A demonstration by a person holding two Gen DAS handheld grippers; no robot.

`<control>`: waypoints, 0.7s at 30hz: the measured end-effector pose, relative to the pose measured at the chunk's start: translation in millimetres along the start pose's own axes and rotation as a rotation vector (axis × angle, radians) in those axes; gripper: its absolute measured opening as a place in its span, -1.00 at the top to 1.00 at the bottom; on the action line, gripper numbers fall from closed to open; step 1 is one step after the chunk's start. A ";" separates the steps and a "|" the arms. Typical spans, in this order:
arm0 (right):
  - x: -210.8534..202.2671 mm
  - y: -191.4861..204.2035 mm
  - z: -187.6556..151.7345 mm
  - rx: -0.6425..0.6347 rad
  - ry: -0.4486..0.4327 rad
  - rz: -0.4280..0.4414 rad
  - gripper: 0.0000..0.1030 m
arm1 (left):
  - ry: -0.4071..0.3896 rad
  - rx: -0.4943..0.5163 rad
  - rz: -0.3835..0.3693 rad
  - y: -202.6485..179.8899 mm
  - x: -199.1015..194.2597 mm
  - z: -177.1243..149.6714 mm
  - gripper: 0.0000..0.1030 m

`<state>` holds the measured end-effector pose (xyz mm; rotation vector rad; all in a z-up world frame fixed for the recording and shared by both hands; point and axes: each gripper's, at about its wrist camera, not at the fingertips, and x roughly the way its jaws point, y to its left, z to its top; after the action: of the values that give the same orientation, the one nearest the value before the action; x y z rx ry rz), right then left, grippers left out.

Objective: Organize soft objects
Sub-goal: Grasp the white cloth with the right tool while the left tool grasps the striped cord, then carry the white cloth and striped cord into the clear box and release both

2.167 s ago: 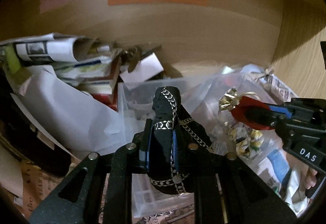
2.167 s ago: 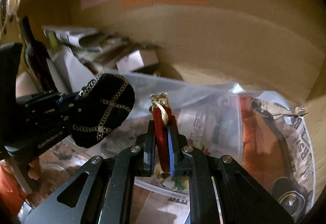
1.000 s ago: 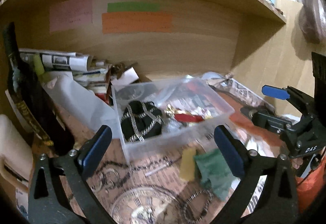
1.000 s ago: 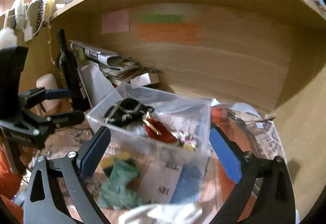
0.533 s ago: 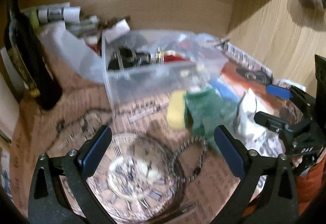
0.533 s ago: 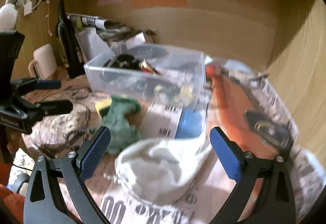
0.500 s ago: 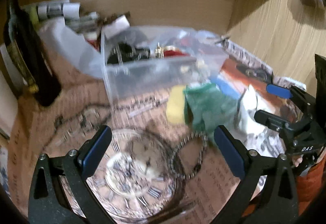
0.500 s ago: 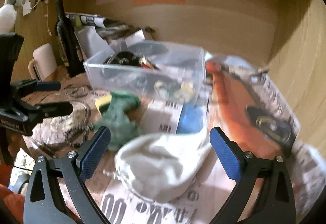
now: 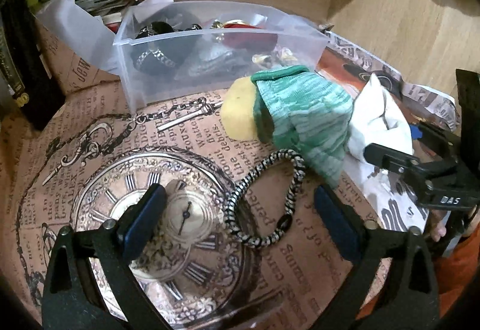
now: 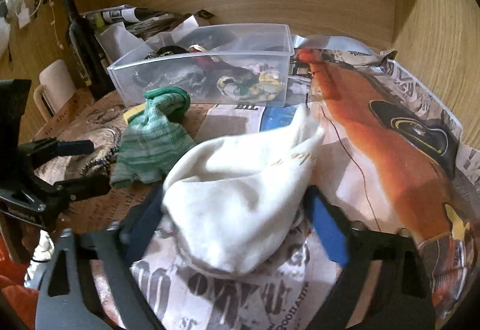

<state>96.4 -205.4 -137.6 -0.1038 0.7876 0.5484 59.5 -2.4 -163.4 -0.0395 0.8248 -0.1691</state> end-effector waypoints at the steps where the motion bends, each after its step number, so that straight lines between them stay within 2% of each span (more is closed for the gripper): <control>1: 1.2 -0.4 0.4 -0.004 0.001 -0.008 -0.33 | -0.004 0.013 0.012 -0.7 0.8 0.0 -0.65; 4: 0.3 -3.3 1.5 0.000 -0.009 -0.009 -0.02 | -0.016 0.030 0.026 0.5 0.6 0.0 -0.32; 5: -1.1 -5.5 1.9 0.010 -0.014 -0.004 0.03 | -0.019 0.032 0.028 1.0 0.2 -0.4 -0.25; 7: -2.7 -9.1 3.5 0.022 -0.024 -0.005 0.22 | -0.022 0.040 0.040 2.4 0.0 0.2 0.07; 10: -6.7 -12.6 5.9 0.038 -0.041 -0.010 0.34 | -0.024 0.036 0.044 7.0 -1.7 0.4 0.36; 13: -12.5 -14.0 8.8 0.045 -0.066 -0.020 0.36 | -0.022 0.026 0.045 12.6 -3.8 1.7 0.55; 16: -20.2 -13.8 14.3 0.044 -0.095 -0.025 0.36 | -0.019 0.005 0.031 18.0 -4.8 5.4 0.65; 21: -33.1 -13.6 27.5 0.034 -0.155 -0.030 0.36 | -0.076 -0.003 0.048 22.4 -18.6 17.8 0.66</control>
<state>102.0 -223.3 -96.6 -0.0410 0.6435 0.5083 63.1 22.2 -140.1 -0.0287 0.7495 -0.1205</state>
